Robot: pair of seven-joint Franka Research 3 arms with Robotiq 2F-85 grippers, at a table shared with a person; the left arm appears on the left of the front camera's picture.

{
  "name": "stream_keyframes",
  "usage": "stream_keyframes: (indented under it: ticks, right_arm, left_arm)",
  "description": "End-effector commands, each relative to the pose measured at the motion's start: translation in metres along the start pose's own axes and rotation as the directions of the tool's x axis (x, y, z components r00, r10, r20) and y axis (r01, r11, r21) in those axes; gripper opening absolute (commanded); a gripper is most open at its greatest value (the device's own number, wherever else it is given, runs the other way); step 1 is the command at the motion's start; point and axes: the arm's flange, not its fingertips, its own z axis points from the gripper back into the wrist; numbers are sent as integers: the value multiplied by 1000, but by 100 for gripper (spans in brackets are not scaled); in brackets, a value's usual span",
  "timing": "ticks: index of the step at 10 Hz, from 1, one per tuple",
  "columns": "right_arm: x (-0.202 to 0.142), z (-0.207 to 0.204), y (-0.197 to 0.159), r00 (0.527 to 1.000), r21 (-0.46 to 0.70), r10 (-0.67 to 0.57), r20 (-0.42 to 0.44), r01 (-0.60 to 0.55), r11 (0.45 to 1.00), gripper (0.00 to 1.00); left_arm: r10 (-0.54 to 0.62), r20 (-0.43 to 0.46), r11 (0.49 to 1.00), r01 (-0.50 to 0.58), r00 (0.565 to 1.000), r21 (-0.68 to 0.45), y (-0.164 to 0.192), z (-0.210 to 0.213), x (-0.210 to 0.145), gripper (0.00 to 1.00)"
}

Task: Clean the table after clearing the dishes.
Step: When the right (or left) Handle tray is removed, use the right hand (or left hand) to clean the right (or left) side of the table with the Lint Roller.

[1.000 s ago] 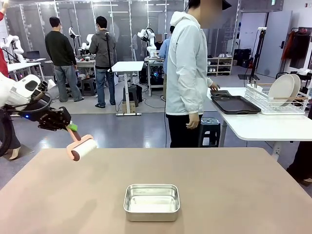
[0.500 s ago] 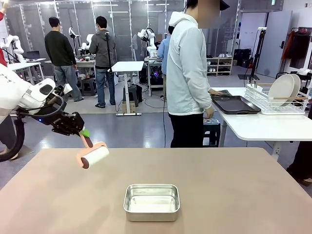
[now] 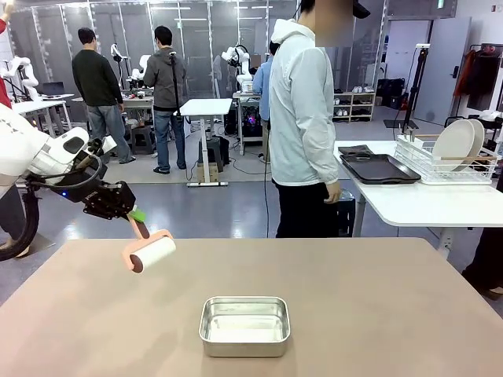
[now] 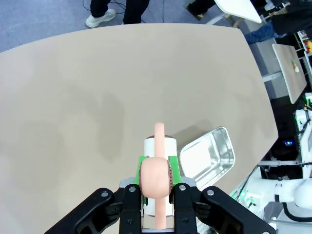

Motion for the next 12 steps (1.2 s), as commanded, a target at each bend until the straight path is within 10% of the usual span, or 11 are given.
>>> stream_keyframes:
  ticks: [1,4,6,12]
  right_arm:
    - [0,-1,3,1000,7,7,2,-7,1000,100]
    - [0,-1,3,1000,7,7,2,-7,1000,100]
    - [0,-1,3,1000,7,7,2,-7,1000,100]
    - [0,-1,3,1000,7,7,2,-7,1000,100]
  left_arm:
    - [2,13,1000,-2,1000,12,-1,1,1,21]
    - [0,0,1000,0,1000,0,0,0,0,21]
    - [-213,1,972,212,977,-97,-38,0,-5,21]
    - [-570,69,756,556,819,-346,-103,5,-61,21]
